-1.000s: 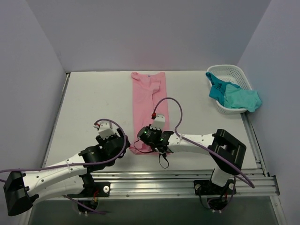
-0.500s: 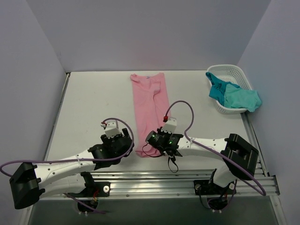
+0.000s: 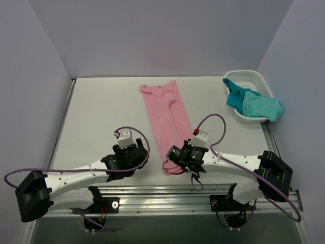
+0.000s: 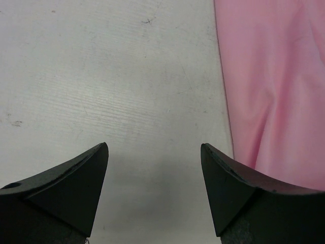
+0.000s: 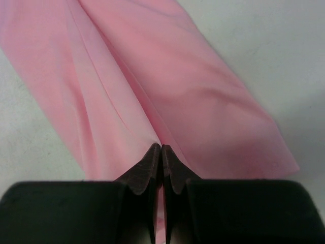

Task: Fold and stack the t-shirts
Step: Fold the tshirt

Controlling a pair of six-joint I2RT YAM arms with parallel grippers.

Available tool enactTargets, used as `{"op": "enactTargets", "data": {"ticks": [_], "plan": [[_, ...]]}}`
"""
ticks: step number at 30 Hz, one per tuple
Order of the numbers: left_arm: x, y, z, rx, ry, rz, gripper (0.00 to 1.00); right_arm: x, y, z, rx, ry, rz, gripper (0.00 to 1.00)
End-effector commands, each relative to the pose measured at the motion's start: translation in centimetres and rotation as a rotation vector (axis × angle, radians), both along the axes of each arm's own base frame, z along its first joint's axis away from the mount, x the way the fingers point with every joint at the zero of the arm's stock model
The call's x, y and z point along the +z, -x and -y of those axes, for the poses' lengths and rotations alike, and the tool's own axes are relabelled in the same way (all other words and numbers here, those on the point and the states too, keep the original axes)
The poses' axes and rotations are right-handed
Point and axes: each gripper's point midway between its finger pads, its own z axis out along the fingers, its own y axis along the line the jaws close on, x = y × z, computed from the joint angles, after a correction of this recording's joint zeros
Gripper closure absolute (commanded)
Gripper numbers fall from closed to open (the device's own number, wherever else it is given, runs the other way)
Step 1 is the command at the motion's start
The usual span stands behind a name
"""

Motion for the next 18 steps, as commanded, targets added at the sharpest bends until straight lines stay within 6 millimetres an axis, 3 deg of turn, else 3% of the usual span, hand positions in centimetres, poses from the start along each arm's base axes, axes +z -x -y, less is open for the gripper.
{"op": "enactTargets", "data": {"ticks": [1,6,8,9,10,11,14,18], "plan": [[1.9,-0.9,1.8,-0.008,0.063,0.035,0.18,0.0,0.1,3.7,-0.128,0.070,0.038,1.00],[1.6,-1.1,2.3,-0.017,0.052,0.026,0.18,-1.6,0.3,6.3,-0.246,0.144,0.002,1.00],[1.5,-1.1,2.5,-0.021,0.045,0.022,0.18,-1.9,0.3,7.5,-0.286,0.163,-0.003,0.86],[1.4,-1.1,2.5,-0.023,0.040,0.018,0.18,-2.0,0.1,8.6,-0.318,0.172,0.003,0.66],[1.4,-1.1,2.6,-0.025,0.039,0.017,0.18,-2.1,-0.1,9.1,-0.333,0.170,0.004,0.17],[1.3,-1.0,2.7,-0.031,0.039,0.010,0.18,-1.9,-0.3,9.5,-0.343,0.172,0.007,0.00],[0.8,-1.0,3.7,-0.052,0.070,0.003,0.18,-0.2,-0.7,10.7,-0.377,0.161,0.053,0.00],[-0.9,-0.7,7.5,-0.143,0.165,-0.042,0.19,2.8,-1.5,10.7,-0.380,0.123,0.130,0.00]]}}
